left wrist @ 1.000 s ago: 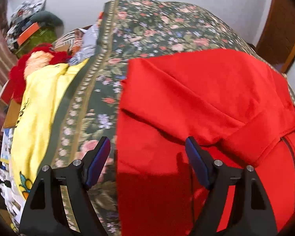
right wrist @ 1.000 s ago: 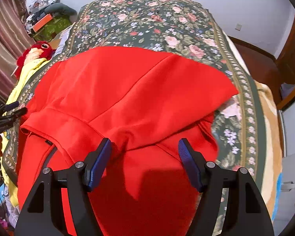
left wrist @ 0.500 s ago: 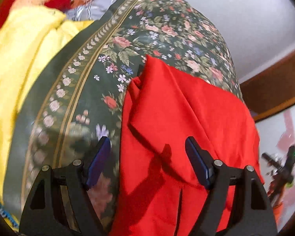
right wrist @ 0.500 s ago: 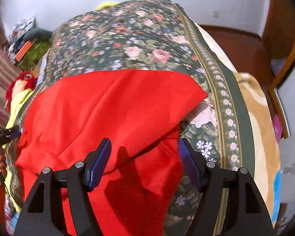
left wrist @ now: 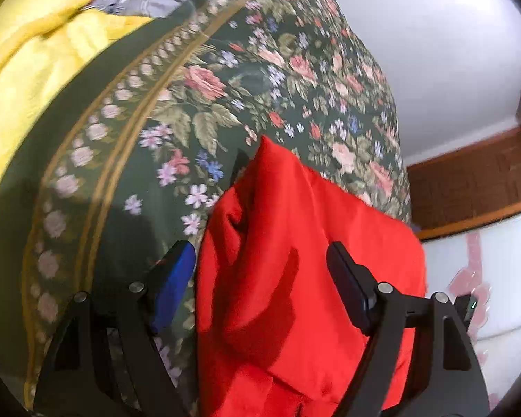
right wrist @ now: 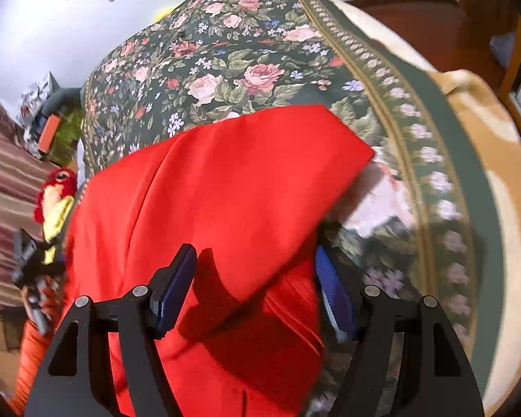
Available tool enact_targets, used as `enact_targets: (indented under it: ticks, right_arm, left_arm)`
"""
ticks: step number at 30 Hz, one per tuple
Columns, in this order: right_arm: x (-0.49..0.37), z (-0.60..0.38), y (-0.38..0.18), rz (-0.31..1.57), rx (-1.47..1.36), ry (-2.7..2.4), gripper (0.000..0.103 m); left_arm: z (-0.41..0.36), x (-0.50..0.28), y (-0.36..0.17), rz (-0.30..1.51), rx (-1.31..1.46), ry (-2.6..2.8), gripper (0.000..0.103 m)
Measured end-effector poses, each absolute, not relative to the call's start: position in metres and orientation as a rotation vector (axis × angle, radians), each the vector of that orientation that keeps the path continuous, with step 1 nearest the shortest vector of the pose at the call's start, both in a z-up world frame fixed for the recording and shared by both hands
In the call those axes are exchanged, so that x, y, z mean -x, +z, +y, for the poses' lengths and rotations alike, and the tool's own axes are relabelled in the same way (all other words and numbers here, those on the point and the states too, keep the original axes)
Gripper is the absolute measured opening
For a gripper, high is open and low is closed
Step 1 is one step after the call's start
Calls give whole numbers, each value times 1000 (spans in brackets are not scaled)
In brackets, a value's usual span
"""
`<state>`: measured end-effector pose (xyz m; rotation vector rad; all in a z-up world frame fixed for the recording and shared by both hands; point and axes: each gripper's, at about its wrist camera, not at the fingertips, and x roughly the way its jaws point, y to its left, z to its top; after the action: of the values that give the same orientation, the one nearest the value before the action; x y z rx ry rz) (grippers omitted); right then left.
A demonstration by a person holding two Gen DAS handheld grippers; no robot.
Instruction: Fold large clothes
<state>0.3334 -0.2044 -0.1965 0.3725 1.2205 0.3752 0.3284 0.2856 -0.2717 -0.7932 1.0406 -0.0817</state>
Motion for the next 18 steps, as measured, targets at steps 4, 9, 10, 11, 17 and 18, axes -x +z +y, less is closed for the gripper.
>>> enact_targets:
  ticks: [4, 9, 10, 11, 17, 18]
  right_arm:
    - [-344, -198, -203, 1215, -379, 382, 70]
    - [-353, -194, -207, 1173, -381, 409, 52]
    - [-356, -194, -207, 1173, -375, 400, 45]
    - [-358, -195, -207, 1176, -382, 395, 35]
    - [-368, -190, -173, 1103, -315, 400, 11]
    - [-370, -186, -164, 1083, -290, 402, 11]
  left_arm:
    - [273, -336, -273, 1058, 722, -96, 75]
    - [270, -341, -289, 1105, 794, -149, 29]
    - [270, -340, -289, 1100, 807, -151, 23]
    - [270, -339, -288, 1093, 809, -145, 18]
    - [246, -337, -247, 1024, 603, -84, 9]
    - [242, -337, -238, 1009, 565, -79, 9]
